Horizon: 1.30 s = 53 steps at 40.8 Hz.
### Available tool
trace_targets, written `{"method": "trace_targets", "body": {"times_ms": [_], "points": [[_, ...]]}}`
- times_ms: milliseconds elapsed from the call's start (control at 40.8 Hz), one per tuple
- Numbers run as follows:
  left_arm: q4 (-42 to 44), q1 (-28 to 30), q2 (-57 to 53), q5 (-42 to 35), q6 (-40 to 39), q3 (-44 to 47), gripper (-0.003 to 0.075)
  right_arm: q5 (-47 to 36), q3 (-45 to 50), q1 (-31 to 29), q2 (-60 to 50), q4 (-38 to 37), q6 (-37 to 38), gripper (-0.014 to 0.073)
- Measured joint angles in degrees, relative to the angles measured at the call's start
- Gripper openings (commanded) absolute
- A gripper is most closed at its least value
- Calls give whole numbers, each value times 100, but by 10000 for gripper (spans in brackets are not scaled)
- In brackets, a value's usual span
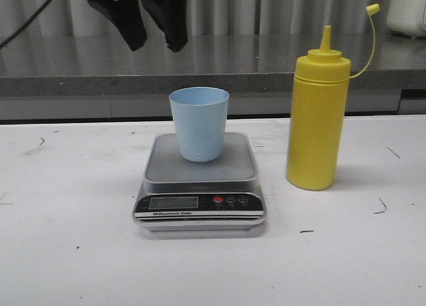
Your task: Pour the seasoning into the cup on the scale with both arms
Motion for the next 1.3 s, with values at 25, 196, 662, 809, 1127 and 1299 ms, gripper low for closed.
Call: {"method": "trace_targets", "body": {"times_ms": [25,196,662,809,1127,1299], "points": [[43,0,-71,-19,0,78,419,0,0,0,0,0,0,405],[199,13,-990,-210,5,996,419,0,0,0,0,0,0,405],[211,22,-4046,-935,5,3503,419,0,0,0,0,0,0,405],[211,22,-5044,-1143,5,4223,419,0,0,0,0,0,0,405],[211,26,-6761,-1246,5,5289,419,0,0,0,0,0,0,405],[211,26,-6922,-1370,5,5437,419,0,0,0,0,0,0,405]]}}
